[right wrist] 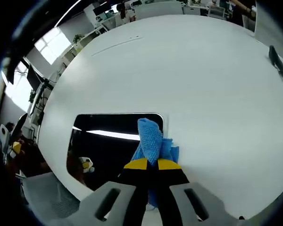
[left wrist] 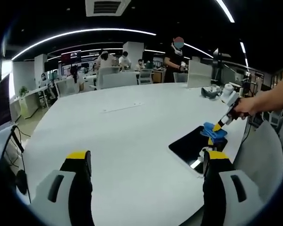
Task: Wipe the mirror surface with the cleaning cloth until all visible marks leave the cleaned area.
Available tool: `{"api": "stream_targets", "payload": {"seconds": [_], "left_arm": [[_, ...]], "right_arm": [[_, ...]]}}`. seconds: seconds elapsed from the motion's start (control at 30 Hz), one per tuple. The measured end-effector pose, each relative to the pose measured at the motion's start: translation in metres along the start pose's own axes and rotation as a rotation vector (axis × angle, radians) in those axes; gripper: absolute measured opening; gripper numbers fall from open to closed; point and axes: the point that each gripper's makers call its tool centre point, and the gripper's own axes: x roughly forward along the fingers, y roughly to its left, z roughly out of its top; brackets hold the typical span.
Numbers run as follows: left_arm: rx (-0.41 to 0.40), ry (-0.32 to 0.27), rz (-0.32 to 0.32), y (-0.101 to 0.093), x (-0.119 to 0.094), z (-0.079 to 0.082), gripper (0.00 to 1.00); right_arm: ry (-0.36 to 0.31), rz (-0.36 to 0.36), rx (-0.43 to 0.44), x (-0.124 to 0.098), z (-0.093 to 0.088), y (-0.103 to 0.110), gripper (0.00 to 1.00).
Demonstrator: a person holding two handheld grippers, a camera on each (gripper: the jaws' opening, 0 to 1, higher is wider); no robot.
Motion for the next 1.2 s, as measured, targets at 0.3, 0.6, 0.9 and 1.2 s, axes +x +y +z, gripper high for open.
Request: {"api": "stream_targets", "payload": {"seconds": [0.3, 0.6, 0.9, 1.2], "left_arm": [[0.002, 0.001, -0.009, -0.004, 0.0, -0.002, 0.99], [0.001, 0.002, -0.02, -0.007, 0.001, -0.004, 0.99], [0.0, 0.001, -0.026, -0.005, 0.004, -0.004, 0.98], [0.002, 0.001, -0.034, -0.004, 0.006, -0.003, 0.97]], "right_arm": [[0.008, 0.011, 0.022, -0.005, -0.013, 0.008, 0.0], [0.014, 0.015, 0.018, -0.01, -0.027, 0.011, 0.0], [0.02, 0.011, 0.015, -0.013, -0.037, 0.014, 0.0], [0.025, 0.012, 0.023, -0.016, -0.044, 0.015, 0.0]]}}
